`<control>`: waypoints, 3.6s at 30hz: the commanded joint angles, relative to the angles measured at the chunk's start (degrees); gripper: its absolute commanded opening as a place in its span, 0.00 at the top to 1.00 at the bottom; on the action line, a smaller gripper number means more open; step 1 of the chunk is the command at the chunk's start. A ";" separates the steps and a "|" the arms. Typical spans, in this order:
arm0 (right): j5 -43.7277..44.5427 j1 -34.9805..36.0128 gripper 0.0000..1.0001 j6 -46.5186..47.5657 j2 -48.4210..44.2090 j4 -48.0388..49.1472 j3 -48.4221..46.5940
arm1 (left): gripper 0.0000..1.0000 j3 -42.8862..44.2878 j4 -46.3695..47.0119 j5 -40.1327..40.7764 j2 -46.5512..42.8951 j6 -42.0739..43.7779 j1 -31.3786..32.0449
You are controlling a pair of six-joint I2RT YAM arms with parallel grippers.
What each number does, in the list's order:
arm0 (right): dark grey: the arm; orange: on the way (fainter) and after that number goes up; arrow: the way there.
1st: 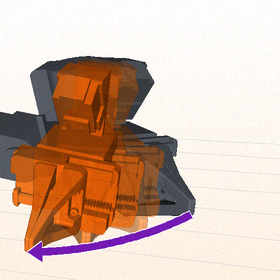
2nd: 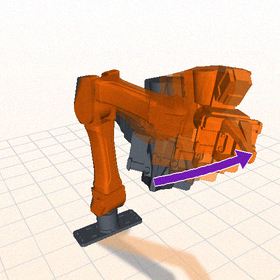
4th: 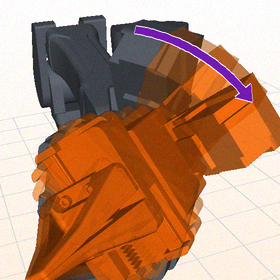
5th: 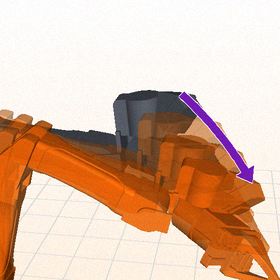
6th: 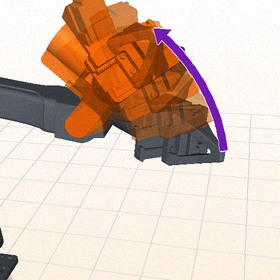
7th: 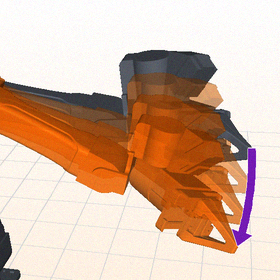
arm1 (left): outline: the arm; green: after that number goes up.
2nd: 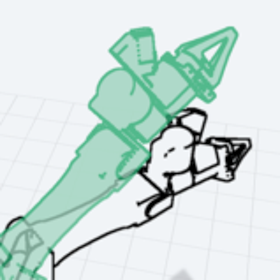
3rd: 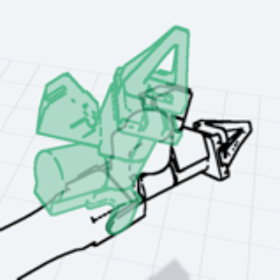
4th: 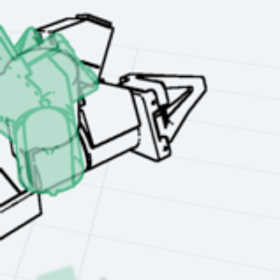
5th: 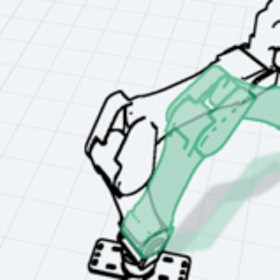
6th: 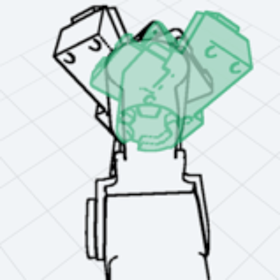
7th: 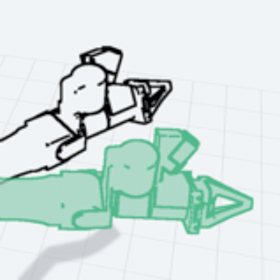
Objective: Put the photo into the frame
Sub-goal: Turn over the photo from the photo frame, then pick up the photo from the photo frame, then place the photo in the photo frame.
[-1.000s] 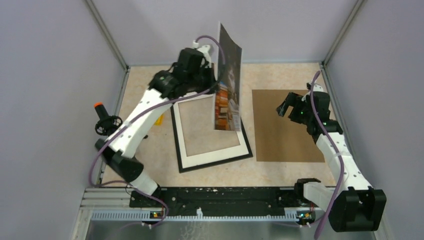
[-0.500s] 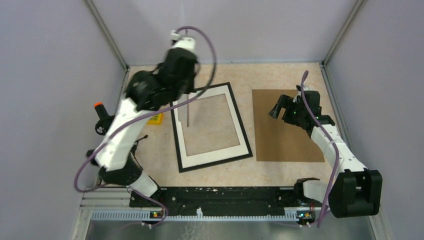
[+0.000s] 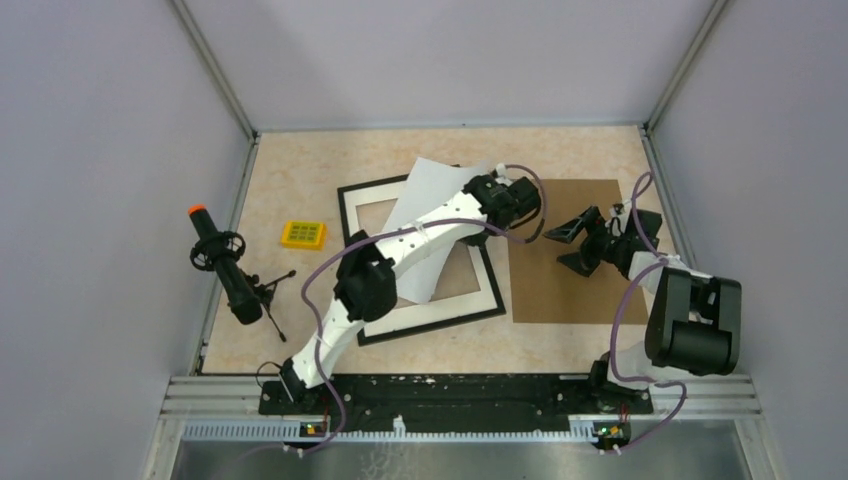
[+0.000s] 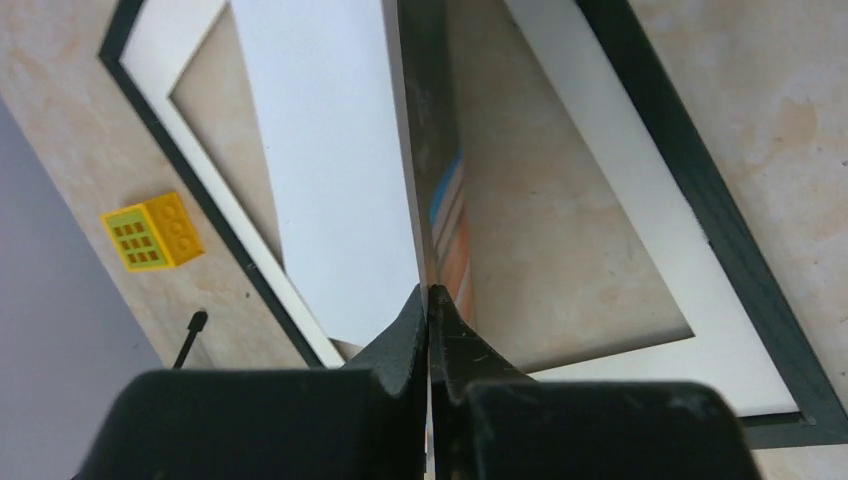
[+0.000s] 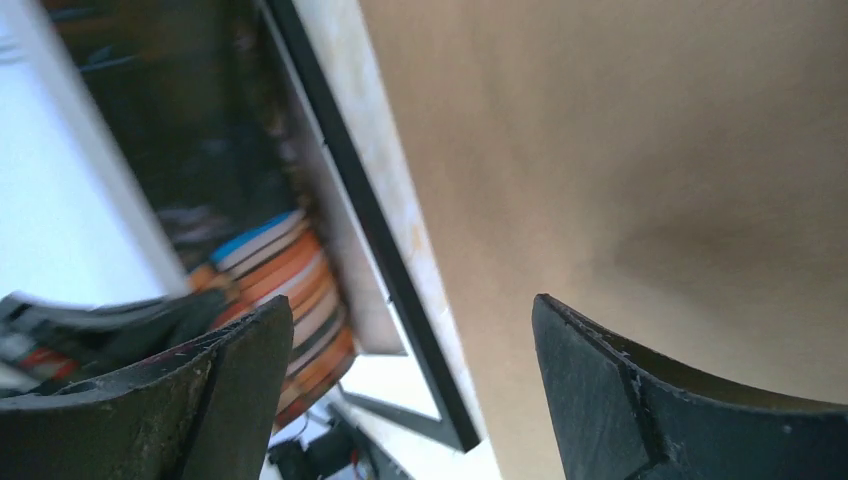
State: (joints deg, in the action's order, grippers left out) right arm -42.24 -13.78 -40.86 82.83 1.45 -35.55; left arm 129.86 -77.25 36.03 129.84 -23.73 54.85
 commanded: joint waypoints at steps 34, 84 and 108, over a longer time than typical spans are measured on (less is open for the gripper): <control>16.05 26.26 0.43 -22.28 19.98 51.12 9.61 | 0.03 -36.39 33.15 -13.51 -48.25 6.08 -0.86; -15.94 35.04 1.00 -9.62 31.47 13.82 -34.41 | 0.01 -51.09 56.06 -3.29 -80.96 12.49 -1.48; -5.97 29.12 1.00 -2.11 32.64 11.73 -28.79 | 0.01 -52.25 56.41 -2.20 -79.28 14.12 -1.50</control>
State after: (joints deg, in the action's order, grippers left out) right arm -49.43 16.49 -44.93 118.24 11.49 -64.93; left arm 78.26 -22.76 33.74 50.81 -10.33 53.49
